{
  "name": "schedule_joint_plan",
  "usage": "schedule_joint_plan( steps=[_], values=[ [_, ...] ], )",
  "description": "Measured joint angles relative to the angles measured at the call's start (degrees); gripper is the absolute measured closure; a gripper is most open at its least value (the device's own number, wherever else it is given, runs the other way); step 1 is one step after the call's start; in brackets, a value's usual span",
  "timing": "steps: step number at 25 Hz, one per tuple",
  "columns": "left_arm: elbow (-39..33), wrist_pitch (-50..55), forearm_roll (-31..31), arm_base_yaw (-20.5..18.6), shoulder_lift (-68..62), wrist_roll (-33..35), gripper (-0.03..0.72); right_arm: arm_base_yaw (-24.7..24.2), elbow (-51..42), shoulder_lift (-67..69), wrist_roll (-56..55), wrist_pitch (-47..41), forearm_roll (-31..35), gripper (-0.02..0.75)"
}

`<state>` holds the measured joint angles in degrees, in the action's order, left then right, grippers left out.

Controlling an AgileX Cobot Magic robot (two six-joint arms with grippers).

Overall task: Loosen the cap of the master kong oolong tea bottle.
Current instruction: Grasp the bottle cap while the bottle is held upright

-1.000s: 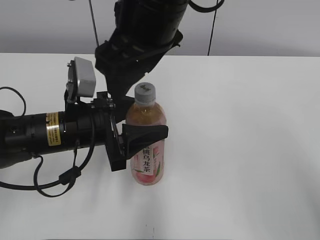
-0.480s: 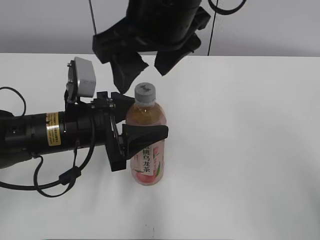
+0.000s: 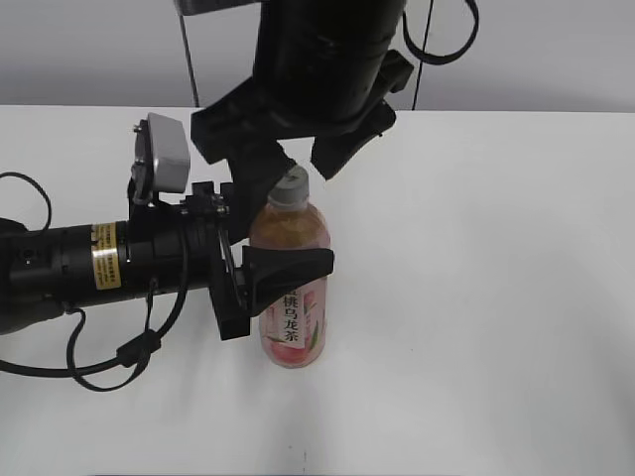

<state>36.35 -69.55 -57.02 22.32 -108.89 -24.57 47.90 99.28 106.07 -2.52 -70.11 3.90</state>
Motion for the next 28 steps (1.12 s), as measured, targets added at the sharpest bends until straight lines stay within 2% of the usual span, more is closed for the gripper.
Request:
schedule_joint_plan(
  steps=[3, 9, 12, 15, 22, 28],
  values=[
    [0.0, 0.0, 0.0, 0.0, 0.0, 0.0, 0.233, 0.0, 0.0, 0.7, 0.0, 0.0, 0.0, 0.176],
    [0.0, 0.0, 0.0, 0.0, 0.0, 0.0, 0.233, 0.0, 0.0, 1.0, 0.0, 0.0, -0.1, 0.281],
    [0.0, 0.0, 0.0, 0.0, 0.0, 0.0, 0.233, 0.0, 0.0, 1.0, 0.9, 0.0, -0.3, 0.356],
    [0.0, 0.0, 0.0, 0.0, 0.0, 0.0, 0.233, 0.0, 0.0, 1.0, 4.0, 0.0, -0.8, 0.463],
    [0.0, -0.1, -0.1, 0.0, 0.0, 0.0, 0.233, 0.0, 0.0, 1.0, 14.1, -0.1, -1.0, 0.463],
    [0.0, -0.1, -0.4, 0.0, 0.0, 0.1, 0.233, -0.1, 0.0, 1.0, 34.2, -0.1, -0.9, 0.463]
  ],
)
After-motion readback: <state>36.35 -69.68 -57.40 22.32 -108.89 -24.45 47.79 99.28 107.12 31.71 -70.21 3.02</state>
